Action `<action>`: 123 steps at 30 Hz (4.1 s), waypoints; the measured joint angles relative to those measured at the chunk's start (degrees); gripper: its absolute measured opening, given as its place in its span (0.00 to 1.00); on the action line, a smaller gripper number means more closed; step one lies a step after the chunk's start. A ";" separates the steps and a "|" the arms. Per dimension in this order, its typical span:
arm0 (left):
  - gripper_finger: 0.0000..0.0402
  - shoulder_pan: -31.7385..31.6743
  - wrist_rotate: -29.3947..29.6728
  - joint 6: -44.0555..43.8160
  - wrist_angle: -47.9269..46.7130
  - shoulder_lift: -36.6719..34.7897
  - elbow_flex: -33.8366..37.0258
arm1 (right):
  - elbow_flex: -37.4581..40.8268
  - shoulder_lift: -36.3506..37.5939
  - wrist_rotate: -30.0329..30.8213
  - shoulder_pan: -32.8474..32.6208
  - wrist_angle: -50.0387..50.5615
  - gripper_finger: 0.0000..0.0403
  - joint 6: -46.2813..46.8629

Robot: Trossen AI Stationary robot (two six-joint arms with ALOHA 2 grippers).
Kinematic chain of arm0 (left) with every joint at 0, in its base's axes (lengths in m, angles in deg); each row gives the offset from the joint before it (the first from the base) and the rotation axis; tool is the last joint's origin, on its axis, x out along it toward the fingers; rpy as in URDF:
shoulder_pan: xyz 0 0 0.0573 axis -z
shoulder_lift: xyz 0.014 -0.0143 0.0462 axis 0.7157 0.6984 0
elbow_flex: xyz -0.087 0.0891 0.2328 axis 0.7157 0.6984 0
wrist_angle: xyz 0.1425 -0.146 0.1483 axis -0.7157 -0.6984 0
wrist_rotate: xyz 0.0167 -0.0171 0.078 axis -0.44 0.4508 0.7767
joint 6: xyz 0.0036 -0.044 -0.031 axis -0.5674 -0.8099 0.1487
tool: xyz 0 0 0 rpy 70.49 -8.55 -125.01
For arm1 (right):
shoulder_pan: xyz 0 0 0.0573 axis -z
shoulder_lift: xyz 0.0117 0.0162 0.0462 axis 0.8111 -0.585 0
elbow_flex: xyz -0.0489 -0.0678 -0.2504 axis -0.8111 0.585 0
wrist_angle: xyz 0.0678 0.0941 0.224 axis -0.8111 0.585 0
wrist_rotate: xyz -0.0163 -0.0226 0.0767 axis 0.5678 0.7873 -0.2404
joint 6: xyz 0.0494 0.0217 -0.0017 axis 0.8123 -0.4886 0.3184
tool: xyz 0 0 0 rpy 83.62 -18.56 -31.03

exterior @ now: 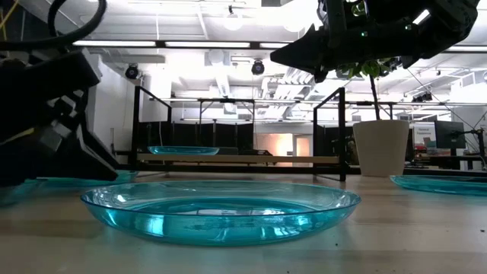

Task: Place and stack plates onto a shelf
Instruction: Put the blue plate on the shelf

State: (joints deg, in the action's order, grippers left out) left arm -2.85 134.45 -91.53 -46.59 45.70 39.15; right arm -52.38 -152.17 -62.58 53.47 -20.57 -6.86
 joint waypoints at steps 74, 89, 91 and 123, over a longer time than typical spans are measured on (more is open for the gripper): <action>0.00 -16.45 -17.90 61.63 26.92 -29.48 0.87 | 0.09 3.40 0.26 -0.01 -4.89 0.00 0.95; 0.00 -41.20 -37.70 88.94 48.00 -22.49 0.81 | 0.09 10.60 -0.01 -1.60 -1.75 0.00 -1.92; 0.00 -43.11 -39.73 90.31 50.40 -19.97 0.79 | 0.09 10.60 -0.04 -1.57 -1.75 0.00 -1.95; 0.00 -52.66 -44.57 90.23 46.04 2.09 -14.32 | 0.04 10.60 -0.13 -1.55 -0.22 0.00 -1.73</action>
State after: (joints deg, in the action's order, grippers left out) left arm -55.51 89.87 -1.30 -0.55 47.79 24.83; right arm -52.34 -141.57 -62.71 51.92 -20.79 -8.59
